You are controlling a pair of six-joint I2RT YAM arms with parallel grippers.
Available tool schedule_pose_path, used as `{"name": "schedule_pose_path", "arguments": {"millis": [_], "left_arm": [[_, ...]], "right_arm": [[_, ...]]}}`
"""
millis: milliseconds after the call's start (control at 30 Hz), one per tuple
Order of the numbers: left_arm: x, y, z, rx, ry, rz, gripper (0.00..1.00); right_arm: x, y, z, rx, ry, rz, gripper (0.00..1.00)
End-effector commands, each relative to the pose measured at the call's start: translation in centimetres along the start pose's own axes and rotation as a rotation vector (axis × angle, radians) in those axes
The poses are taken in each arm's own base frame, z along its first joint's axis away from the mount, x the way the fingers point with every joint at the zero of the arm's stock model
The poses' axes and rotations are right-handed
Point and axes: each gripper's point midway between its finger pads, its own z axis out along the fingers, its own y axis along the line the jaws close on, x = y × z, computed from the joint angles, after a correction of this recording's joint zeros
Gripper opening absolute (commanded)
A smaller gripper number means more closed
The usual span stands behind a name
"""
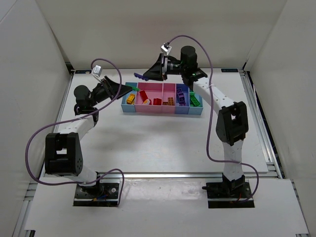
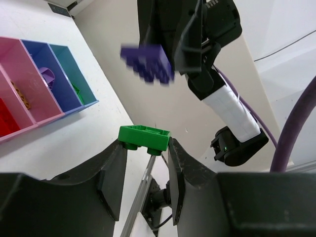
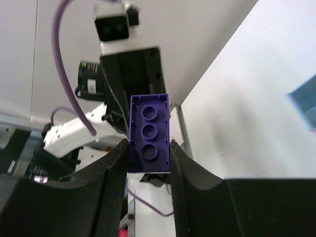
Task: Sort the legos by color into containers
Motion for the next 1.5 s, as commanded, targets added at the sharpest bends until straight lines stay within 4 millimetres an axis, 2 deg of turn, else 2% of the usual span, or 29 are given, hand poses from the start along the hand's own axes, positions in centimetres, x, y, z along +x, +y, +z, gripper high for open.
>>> {"name": "schedule_pose_path", "arguments": {"millis": [0,267,300,367,400,433,500,567,600,633,667,700,733,833,967,1067,1233,1467], "left_arm": [[0.1,-1.9,-0.6,0.028,0.008,0.072,0.17],[0.0,-2.1,-0.5,0.033,0.014,0.091,0.17],[-0.1,-2.2,-0.5,0.034,0.012,0.098,0.17],[0.1,-2.0,-0.6,0.029,0.017,0.114,0.16],[0.2,-2.1,-0.6,0.031,0.018,0.123,0.16],[0.4,-2.3,-0.7,0.038,0.031,0.139,0.16],[0.4,-2.6,-0.9,0.040,0.037,0.180,0.16],[0.6,-2.9,-1.3,0.032,0.050,0.212,0.16],[0.7,-2.6,-1.5,0.021,0.047,0.210,0.16],[0.7,-2.4,-1.7,0.008,0.044,0.204,0.16],[0.7,-2.4,-1.9,0.002,0.040,0.221,0.16],[0.6,-2.3,-2.0,-0.003,0.041,0.225,0.16],[0.5,-2.0,-2.1,-0.013,0.039,0.221,0.16],[0.0,-1.7,-2.0,-0.027,0.043,0.235,0.16],[-1.1,-1.3,-1.6,-0.047,0.041,0.269,0.16],[-2.0,-1.0,-1.6,-0.072,0.031,0.288,0.16],[-2.8,-1.1,-1.5,-0.078,0.027,0.311,0.16],[-2.8,-1.0,-1.5,-0.079,0.033,0.312,0.16]], "right_arm": [[-3.3,2.6,-2.0,-0.006,-0.095,-0.088,0.00],[-3.0,2.9,-2.6,0.000,-0.090,-0.103,0.00],[-2.7,2.2,-2.9,0.015,-0.090,-0.091,0.00],[-2.9,1.6,-4.5,0.047,-0.106,-0.113,0.00],[-2.4,0.6,-5.0,0.065,-0.101,-0.096,0.00],[-2.9,0.0,-6.4,0.087,-0.119,-0.101,0.00],[-2.2,-1.1,-8.4,0.145,-0.128,-0.115,0.00],[-1.9,-2.9,-11.3,0.234,-0.142,-0.077,0.00],[-2.0,-3.4,-12.5,0.282,-0.155,-0.159,0.00],[-0.8,-4.9,-13.5,0.345,-0.134,-0.119,0.00],[-0.7,-5.8,-14.9,0.402,-0.138,-0.136,0.00],[-0.7,-7.5,-16.0,0.502,-0.135,-0.228,0.00],[0.3,-8.2,-16.9,0.565,-0.112,-0.228,0.00],[1.5,-11.0,-18.7,0.708,-0.073,-0.287,0.00],[4.0,-14.1,-19.0,0.772,0.001,-0.283,0.00],[5.0,-16.2,-19.4,0.841,0.037,-0.287,0.00],[4.8,-19.6,-21.2,0.992,0.039,-0.278,0.00],[3.7,-21.4,-21.5,1.050,0.025,-0.293,0.00]]}}
